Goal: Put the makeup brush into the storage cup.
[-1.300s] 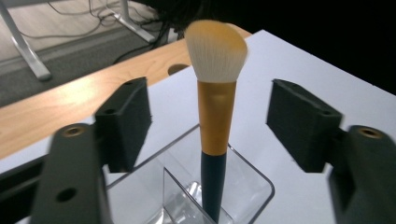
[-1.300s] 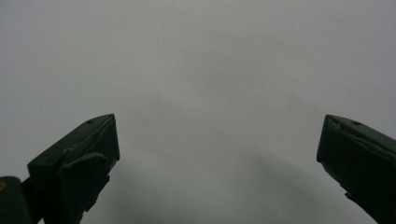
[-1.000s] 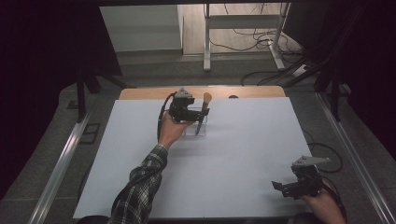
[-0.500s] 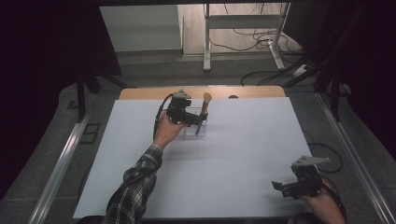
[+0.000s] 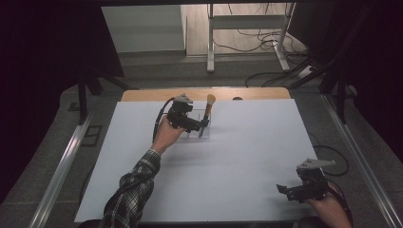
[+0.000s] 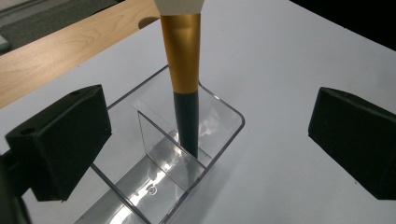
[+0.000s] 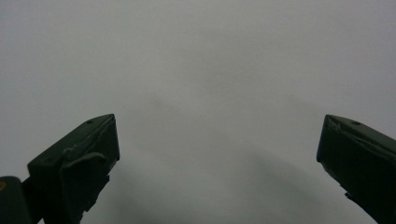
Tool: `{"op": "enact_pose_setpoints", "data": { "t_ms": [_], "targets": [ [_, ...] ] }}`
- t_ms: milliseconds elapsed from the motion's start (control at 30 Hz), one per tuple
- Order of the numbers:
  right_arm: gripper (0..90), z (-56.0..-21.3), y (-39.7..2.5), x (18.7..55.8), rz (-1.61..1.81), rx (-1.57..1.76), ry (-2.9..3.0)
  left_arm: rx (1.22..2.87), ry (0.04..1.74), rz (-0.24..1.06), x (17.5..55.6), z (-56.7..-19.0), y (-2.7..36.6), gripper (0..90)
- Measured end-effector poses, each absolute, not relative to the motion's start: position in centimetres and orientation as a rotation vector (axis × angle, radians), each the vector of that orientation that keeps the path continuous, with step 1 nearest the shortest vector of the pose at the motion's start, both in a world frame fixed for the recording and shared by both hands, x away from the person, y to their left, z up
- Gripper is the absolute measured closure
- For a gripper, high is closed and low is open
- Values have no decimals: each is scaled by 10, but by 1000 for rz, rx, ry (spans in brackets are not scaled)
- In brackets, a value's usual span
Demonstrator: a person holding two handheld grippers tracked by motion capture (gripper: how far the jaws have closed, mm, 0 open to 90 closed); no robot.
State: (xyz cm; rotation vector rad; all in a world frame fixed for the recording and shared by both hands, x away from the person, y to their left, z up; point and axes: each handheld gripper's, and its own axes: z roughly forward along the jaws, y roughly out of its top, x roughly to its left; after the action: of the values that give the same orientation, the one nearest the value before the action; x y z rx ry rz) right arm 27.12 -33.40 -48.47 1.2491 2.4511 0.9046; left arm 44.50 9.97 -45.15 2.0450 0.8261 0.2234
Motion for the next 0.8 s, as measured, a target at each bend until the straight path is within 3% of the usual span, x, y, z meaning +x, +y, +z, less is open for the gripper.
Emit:
{"op": "enact_pose_setpoints", "data": {
  "t_ms": [800],
  "targets": [
    [0,-484,-333,271,906,1245,2453,2103,817,220,430,-453,109,0]
  ]
}}
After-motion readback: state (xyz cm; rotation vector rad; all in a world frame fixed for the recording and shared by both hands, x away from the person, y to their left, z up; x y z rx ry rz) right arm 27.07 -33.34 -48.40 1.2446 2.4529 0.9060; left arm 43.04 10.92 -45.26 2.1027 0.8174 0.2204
